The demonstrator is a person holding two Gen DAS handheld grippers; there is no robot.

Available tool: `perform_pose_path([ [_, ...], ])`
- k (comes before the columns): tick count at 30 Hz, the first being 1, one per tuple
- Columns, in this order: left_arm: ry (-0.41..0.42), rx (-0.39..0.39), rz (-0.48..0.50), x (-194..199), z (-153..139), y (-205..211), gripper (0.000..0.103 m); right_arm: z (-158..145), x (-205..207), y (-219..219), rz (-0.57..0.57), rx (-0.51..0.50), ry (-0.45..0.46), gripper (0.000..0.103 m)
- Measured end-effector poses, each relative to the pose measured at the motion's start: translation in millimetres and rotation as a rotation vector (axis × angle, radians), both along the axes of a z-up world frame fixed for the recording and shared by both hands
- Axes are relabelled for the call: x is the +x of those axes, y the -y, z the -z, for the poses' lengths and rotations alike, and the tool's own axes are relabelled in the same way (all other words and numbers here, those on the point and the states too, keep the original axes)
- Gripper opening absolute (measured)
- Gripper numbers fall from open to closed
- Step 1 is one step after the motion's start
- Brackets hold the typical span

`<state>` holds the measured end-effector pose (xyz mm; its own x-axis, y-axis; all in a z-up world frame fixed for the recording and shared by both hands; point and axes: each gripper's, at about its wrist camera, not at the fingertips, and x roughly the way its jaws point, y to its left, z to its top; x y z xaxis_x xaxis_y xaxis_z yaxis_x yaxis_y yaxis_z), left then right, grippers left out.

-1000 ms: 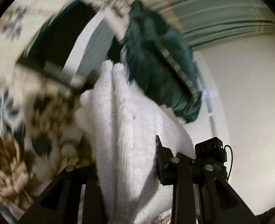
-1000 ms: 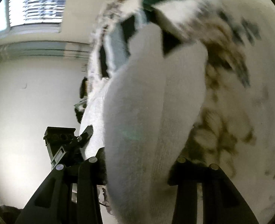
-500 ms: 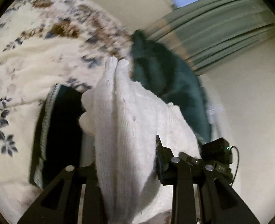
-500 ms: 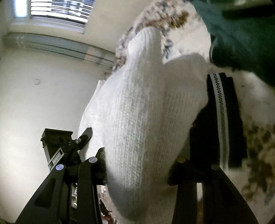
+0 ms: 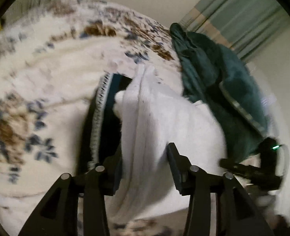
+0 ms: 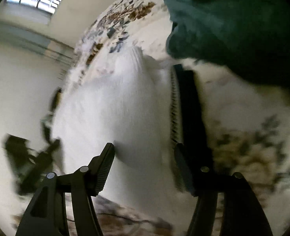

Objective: Fold small clothes

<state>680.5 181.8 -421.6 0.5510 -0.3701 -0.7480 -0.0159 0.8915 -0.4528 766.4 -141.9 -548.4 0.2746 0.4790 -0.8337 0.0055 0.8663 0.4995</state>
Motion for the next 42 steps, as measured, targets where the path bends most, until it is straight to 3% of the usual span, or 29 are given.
perform_pose_path([
  [1, 0.014, 0.075, -0.005, -3.6, -0.2, 7.9, 0.044, -0.1, 0.3, -3.6, 0.0, -0.056, 0.009, 0.065],
  [3, -0.004, 0.187, -0.027, 2.3, 9.9, 15.9, 0.075, 1.2, -2.7, -13.0, -0.004, -0.153, 0.031, 0.067],
  [4, -0.011, 0.24, -0.042, 4.3, 13.2, 19.9, 0.08, 4.1, 1.2, -19.2, -0.003, -0.204, 0.03, 0.068],
  [8, -0.013, 0.335, -0.076, 8.2, 4.5, 28.6, 0.083, -5.1, 3.4, -32.9, 0.014, -0.353, 0.045, 0.069],
  [12, 0.012, 0.428, -0.072, -7.0, -17.0, 42.9, 0.09, -43.2, -26.4, -42.4, 0.032, -0.526, 0.126, 0.103],
  [16, 0.004, 0.506, -0.079, -32.6, -36.9, 56.5, 0.09, -73.5, -64.6, -46.6, 0.039, -0.626, 0.153, 0.103],
  [23, 0.038, 0.484, -0.079, -101.7, -101.7, 68.0, 0.09, -149.6, -136.4, -40.4, 0.083, -0.644, 0.202, 0.103],
  [29, 0.092, 0.467, -0.081, -165.9, -172.3, 79.4, 0.09, -241.9, -210.3, -41.8, 0.114, -0.675, 0.288, 0.103],
  [42, 0.21, 0.442, -0.143, -304.2, -316.7, 88.7, 0.09, -435.5, -381.0, -41.8, 0.157, -0.638, 0.483, 0.103],
])
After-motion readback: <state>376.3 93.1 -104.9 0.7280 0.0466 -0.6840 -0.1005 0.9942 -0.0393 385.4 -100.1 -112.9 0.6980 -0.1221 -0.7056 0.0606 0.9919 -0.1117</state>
